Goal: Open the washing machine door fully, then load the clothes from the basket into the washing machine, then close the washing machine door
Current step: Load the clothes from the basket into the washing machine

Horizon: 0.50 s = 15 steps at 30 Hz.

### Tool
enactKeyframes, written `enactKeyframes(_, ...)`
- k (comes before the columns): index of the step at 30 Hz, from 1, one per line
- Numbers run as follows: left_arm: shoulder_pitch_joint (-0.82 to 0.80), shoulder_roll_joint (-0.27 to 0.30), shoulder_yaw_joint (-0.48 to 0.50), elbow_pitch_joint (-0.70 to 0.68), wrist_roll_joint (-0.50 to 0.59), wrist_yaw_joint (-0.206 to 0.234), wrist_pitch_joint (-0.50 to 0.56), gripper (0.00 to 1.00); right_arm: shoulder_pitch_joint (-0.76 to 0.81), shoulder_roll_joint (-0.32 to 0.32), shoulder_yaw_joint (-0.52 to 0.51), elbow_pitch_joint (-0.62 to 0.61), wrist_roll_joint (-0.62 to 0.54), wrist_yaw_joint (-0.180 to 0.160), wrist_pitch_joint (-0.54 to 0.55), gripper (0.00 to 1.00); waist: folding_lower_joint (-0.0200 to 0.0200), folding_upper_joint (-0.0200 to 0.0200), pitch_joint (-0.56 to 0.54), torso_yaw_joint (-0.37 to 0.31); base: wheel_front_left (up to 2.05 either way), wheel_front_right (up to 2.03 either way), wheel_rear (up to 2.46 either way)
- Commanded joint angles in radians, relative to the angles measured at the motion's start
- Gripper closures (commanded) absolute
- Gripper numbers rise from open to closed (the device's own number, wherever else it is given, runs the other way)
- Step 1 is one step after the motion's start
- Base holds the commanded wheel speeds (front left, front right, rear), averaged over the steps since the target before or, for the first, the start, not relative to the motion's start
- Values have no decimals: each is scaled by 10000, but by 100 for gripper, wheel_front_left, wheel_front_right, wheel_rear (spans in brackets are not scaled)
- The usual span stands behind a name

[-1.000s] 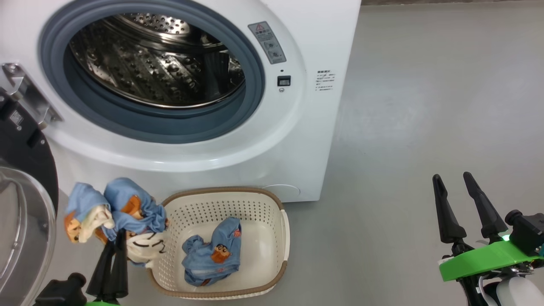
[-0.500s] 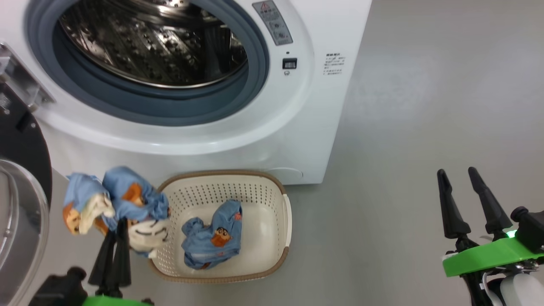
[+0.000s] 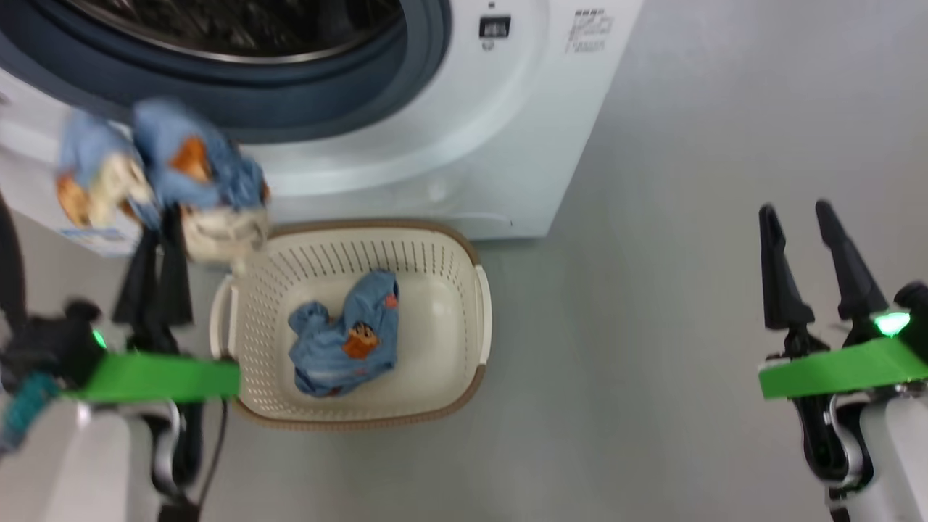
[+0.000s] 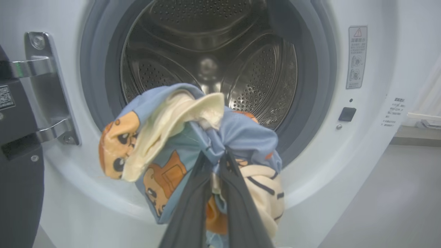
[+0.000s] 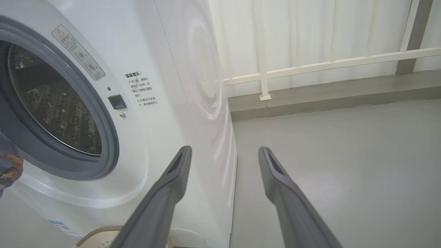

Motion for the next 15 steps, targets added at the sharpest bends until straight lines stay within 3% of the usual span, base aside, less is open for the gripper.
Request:
enactKeyframes(1,-527,338,295,-195,-75,-19,-107,100,-265,-40,175,-302,-105,56,-78,0,0,0,967,-226,0,0,0)
enactKeyframes(15,-5269,1146,38,1953,-229,-19,-107,100,-1660,310,291,-442,-136,56,-78,0,0,0,2931,-702,0,0,0)
